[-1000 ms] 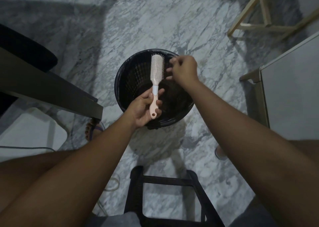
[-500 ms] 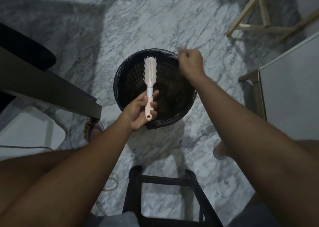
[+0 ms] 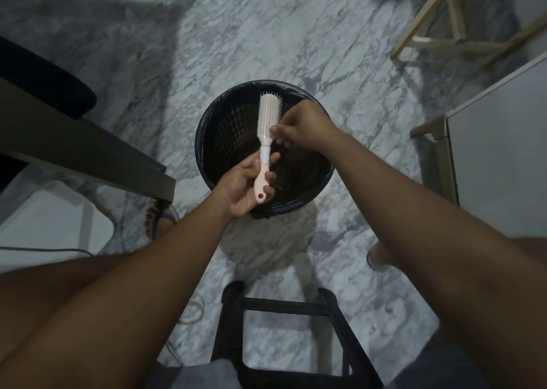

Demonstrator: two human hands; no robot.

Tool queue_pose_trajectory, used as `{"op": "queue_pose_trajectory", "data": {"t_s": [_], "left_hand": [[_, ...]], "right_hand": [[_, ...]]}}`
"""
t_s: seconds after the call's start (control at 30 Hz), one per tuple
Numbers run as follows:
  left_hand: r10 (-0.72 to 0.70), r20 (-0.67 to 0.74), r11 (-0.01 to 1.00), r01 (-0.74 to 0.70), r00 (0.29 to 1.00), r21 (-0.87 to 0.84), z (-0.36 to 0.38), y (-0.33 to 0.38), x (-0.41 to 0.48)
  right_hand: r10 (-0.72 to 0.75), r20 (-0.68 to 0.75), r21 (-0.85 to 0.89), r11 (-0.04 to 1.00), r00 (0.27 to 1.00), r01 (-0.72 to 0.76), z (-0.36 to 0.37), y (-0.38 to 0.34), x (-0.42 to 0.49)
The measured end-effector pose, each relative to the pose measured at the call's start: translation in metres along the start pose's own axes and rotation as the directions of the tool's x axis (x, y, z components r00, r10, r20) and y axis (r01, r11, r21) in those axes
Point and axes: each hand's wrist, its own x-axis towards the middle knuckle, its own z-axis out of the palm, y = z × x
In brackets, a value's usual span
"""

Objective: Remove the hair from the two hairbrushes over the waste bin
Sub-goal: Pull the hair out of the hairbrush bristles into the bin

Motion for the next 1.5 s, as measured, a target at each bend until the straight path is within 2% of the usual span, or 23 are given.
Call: {"op": "queue_pose_trajectory", "data": {"t_s": [0.23,0.37,0.43,0.5,0.63,0.73,0.83,0.93,1.07,1.1,1.23,1.33,1.5], "left_hand": [[0.011,0.038,0.999,-0.01,0.999,-0.047,0.02,0.005,0.002],[0.03,-0.005,0.998,-0.03,1.0,-0.062,0.018,0.008,0.005],[0.035,-0.037,0.998,-0.037,0.999,-0.051,0.01,0.009,0.003],[0.033,-0.054,0.999,-0.035,0.998,-0.033,0.004,0.008,0.002],[0.016,-0.041,1.0,-0.016,0.999,0.005,0.006,0.004,0.0],[0.011,-0.054,1.0,-0.01,0.999,0.009,0.009,0.001,0.001],[0.016,-0.088,1.0,-0.015,0.996,0.008,0.007,0.001,0.002],[0.029,-0.13,1.0,-0.03,0.991,-0.006,0.005,0.001,0.004],[0.038,-0.161,0.999,-0.04,0.986,-0.006,0.003,0.001,0.001],[0.033,-0.158,0.999,-0.032,0.987,0.008,0.004,0.001,0.0],[0.007,-0.141,0.993,0.01,0.99,0.116,0.008,-0.003,-0.003],[0.01,-0.143,0.982,0.017,0.99,0.186,0.008,-0.006,-0.005],[0.001,-0.113,0.981,0.021,0.994,0.191,0.013,-0.003,-0.01]], "right_hand": [[0.033,-0.223,-0.042,0.998,0.974,-0.044,0.003,0.008,0.004],[0.118,-0.401,0.108,0.991,0.908,-0.081,0.004,0.014,0.008],[0.181,-0.366,0.205,0.973,0.913,-0.111,0.001,0.015,0.008],[0.185,-0.206,0.242,0.961,0.961,-0.133,0.003,0.015,0.005],[0.052,-0.072,-0.038,0.998,0.996,-0.054,0.006,0.005,-0.005],[-0.004,-0.107,-0.156,0.988,0.994,-0.013,0.006,-0.004,-0.004],[-0.04,-0.069,-0.213,0.977,0.997,0.024,0.005,-0.009,-0.004],[0.045,-0.076,-0.058,0.997,0.996,-0.049,0.001,-0.005,-0.006],[0.095,-0.271,0.073,0.994,0.958,-0.078,0.001,0.01,-0.002],[0.1,-0.279,0.098,0.992,0.955,-0.075,0.003,0.01,-0.002],[0.051,-0.137,-0.018,0.998,0.989,-0.054,0.01,-0.002,0.002],[0.089,-0.217,-0.048,0.994,0.972,-0.102,0.012,-0.01,0.01],[0.178,-0.355,0.052,0.984,0.918,-0.171,0.005,-0.015,0.017]]}}
